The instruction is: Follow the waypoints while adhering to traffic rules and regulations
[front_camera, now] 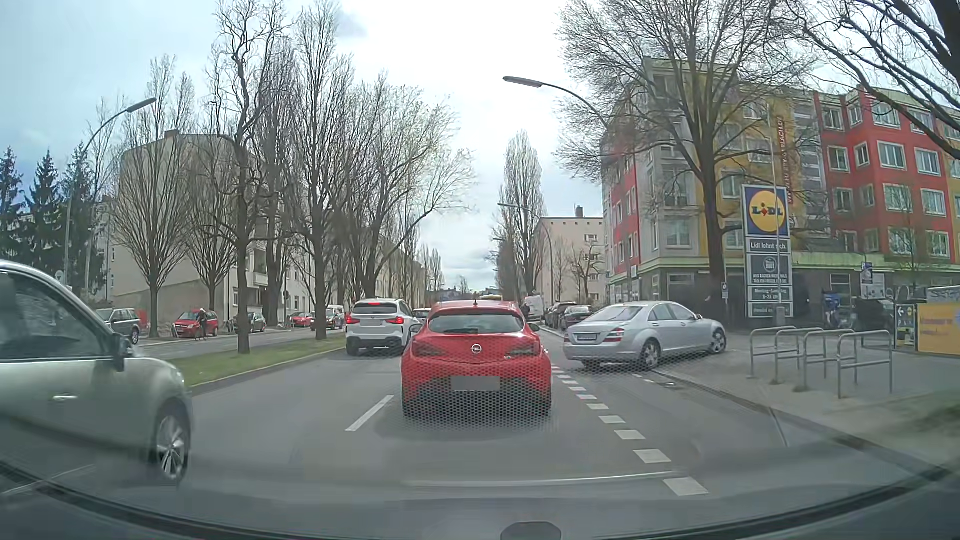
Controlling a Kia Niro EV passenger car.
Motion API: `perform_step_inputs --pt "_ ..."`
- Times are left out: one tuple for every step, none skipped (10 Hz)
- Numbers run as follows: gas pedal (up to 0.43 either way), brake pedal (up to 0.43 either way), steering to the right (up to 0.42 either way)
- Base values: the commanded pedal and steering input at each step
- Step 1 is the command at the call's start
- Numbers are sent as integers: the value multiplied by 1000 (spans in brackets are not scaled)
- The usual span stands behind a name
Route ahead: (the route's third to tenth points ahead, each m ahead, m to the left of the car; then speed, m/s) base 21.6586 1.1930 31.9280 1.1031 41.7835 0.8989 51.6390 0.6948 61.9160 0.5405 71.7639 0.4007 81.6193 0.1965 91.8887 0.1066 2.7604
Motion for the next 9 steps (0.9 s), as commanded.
perform_step_inputs --pt "260 0 -8" --pt "268 0 -8" --pt "268 0 -7" --pt "287 0 -7" --pt "299 0 -6" --pt "299 0 -6" --pt "319 0 -6" --pt "331 0 -5" --pt "339 0 -4"
